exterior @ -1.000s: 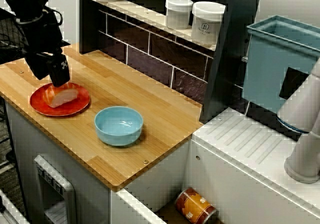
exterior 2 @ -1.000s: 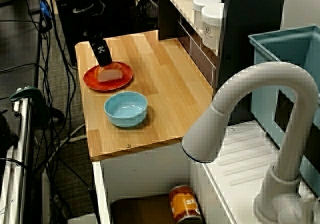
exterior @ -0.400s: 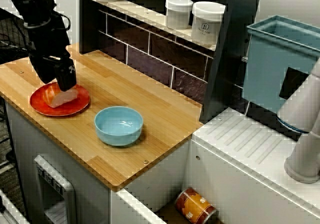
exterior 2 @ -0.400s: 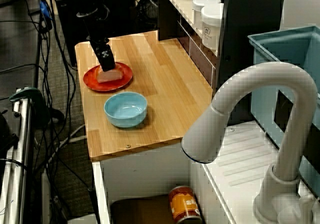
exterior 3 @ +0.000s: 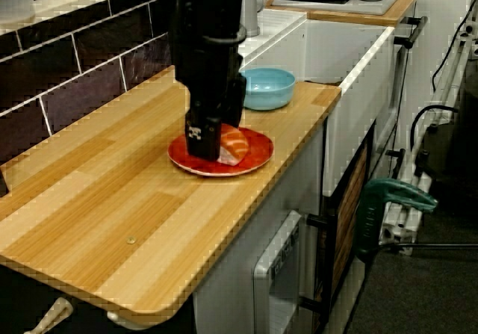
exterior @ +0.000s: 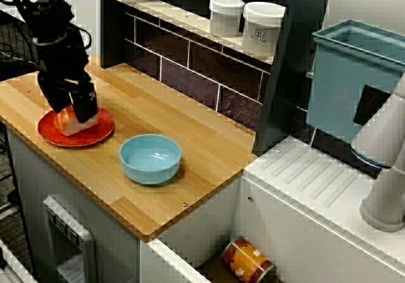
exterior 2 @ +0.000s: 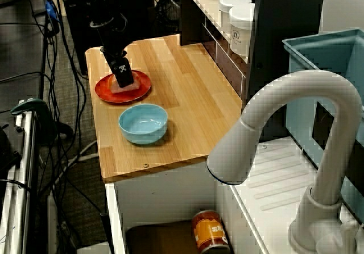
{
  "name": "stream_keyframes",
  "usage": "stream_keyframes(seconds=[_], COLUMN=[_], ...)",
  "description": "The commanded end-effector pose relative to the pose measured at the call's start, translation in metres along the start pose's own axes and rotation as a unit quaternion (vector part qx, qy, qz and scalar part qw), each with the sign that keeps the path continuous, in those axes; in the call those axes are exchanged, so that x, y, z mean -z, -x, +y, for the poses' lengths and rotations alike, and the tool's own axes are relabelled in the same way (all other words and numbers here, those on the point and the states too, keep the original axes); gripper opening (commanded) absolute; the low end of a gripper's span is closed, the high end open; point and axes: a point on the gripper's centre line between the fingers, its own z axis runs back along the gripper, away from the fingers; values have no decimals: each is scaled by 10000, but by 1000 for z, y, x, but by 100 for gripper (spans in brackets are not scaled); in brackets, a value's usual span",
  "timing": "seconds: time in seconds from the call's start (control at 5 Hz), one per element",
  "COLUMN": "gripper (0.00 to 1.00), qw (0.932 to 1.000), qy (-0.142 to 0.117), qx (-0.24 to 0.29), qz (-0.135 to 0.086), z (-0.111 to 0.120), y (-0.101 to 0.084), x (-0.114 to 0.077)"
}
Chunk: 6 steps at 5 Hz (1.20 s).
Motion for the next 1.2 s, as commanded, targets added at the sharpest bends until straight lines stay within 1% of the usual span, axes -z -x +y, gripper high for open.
stream_keyframes(seconds=[0.0, 0.2, 0.4, 0.6, 0.8, 1.0], gripper=[80, 0, 0, 0, 0, 0], qw=[9996, 9990, 9990, 9992, 9993, 9994], qy=[-190, -202, -104, -71, -100, -311], qx=[-228, -353, -366, -354, -343, -151], qz=[11, 164, 217, 179, 56, -17], z=[0, 1, -1, -1, 16, 31], y=[8, 4, -7, -25, -41, -50], x=[-1, -3, -20, -38, -42, -32])
